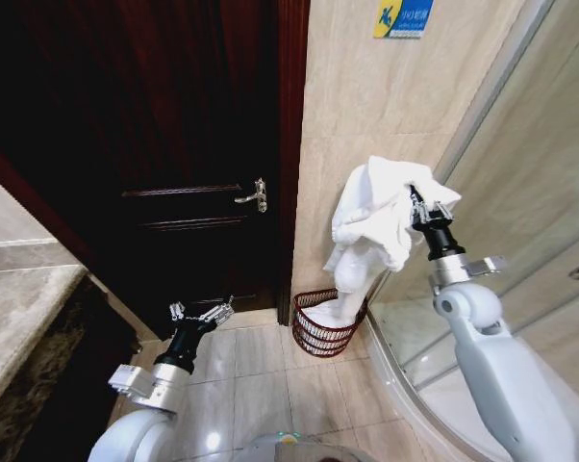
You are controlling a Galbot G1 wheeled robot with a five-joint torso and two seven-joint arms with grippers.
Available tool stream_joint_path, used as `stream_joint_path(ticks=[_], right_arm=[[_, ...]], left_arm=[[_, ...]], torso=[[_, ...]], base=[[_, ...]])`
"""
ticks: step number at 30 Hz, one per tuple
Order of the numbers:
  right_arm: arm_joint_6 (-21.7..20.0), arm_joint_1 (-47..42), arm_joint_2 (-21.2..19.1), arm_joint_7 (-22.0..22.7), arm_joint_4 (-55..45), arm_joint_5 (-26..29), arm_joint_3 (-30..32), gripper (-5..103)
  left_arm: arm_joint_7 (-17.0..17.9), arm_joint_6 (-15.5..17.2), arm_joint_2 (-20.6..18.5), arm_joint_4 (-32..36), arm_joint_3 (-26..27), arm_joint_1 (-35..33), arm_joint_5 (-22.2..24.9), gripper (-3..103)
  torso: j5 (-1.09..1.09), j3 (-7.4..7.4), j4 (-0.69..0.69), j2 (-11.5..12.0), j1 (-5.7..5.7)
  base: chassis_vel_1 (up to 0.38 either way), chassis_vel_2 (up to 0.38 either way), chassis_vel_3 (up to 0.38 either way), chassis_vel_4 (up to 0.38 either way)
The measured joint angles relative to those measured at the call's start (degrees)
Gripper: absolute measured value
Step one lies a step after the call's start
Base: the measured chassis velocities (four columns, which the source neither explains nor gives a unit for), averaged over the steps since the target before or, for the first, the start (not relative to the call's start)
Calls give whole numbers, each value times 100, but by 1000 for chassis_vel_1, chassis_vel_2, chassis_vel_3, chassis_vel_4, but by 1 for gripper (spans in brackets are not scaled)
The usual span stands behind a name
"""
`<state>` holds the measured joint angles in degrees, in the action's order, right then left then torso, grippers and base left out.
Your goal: Discard the used towel into the hamper.
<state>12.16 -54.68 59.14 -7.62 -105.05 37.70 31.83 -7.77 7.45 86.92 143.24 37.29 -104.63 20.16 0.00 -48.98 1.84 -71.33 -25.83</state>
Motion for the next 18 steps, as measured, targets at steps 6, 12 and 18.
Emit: stream_joint_path(ticks=[6,12,18], right_arm=[[189,52,154,-108,356,-77,-84,14],[354,59,296,-163,726,-198,-154,14],[462,50,376,-180,996,-271,-193,14]], left_arm=[[0,0,0,0,0,0,0,100],[0,0,0,0,0,0,0,100],[0,0,0,0,0,0,0,100]], torso=[[0,0,0,0,0],[0,0,0,0,0],[0,0,0,0,0]], base=[[0,0,0,0],[0,0,0,0],[0,0,0,0]])
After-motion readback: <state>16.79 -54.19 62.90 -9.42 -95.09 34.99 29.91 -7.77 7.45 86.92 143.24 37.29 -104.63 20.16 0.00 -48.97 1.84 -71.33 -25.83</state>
